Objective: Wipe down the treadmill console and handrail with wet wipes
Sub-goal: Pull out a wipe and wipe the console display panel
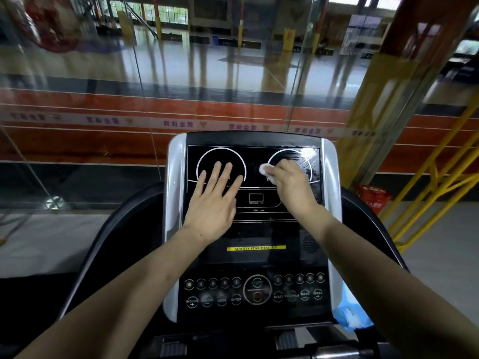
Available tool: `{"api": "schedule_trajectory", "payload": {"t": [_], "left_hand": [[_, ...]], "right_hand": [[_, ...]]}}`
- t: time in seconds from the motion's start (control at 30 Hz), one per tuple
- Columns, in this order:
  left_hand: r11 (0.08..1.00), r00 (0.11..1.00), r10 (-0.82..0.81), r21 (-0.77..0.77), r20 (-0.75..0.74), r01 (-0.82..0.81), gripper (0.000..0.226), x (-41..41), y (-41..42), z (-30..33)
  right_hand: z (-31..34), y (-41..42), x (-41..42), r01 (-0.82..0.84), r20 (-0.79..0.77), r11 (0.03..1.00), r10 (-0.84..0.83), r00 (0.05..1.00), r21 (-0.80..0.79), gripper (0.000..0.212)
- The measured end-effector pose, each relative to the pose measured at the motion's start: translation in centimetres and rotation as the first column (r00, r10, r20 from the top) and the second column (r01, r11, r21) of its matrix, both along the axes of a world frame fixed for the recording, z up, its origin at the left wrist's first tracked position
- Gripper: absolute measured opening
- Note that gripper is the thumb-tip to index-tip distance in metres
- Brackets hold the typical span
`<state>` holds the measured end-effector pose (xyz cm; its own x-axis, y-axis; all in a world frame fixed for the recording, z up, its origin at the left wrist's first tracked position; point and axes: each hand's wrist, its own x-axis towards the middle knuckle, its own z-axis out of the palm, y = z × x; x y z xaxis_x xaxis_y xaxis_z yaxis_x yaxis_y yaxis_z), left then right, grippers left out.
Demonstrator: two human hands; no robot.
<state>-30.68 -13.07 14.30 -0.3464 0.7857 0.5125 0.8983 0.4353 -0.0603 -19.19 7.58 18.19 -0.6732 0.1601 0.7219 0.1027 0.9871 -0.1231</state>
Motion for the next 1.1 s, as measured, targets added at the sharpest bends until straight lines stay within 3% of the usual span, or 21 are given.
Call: {"api": "schedule_trajectory", "payload": {"t": [0.07,0.2,0.27,0.53,0.8,1.0,1.1], "left_hand": [[1.0,1.0,-0.007,-0.007,-0.007,0.007,0.063,0.2,0.5,0.0],[1.0,1.0,-0.011,0.001,-0.016,0.011,0.063,0.9,1.1,-0.3],[1.0,1.0,-0.004,-0.008,-0.023,0.004,0.063,1.2,1.4,-0.7],[1.0,1.0,0.021,0.0,-0.003,-0.021,0.063,2.1,2.5,0.2],[0.999,1.0,0.017,0.028,0.015,-0.018,0.059,3.3,2.9,0.0],[1.0,1.0,0.02,0.004,-0.001,-0.02,0.059,4.2,3.7,0.2],[1.0,1.0,0.019,0.007,-0.006,-0.019,0.06,4.6,4.2,0.2]], "right_hand": [[-0.9,-0.4,0.8,0.01,-0.007,1.0,-0.01,1.0,-0.011,0.026],[-6.7,-2.0,6.5,-0.143,0.107,0.99,0.143,0.984,-0.007,0.051],[-7.6,-1.7,7.6,-0.184,0.157,0.983,0.181,0.971,0.006,0.053],[-0.8,2.6,1.9,0.005,-0.062,1.0,-0.006,0.998,-0.018,0.025],[-7.0,0.8,9.3,-0.213,0.183,0.976,0.201,0.962,0.052,0.04],[-0.5,4.6,4.1,-0.024,0.035,0.999,0.023,0.999,0.039,0.028],[-2.1,4.1,6.1,-0.027,0.062,0.998,0.023,0.998,0.056,0.029]]}}
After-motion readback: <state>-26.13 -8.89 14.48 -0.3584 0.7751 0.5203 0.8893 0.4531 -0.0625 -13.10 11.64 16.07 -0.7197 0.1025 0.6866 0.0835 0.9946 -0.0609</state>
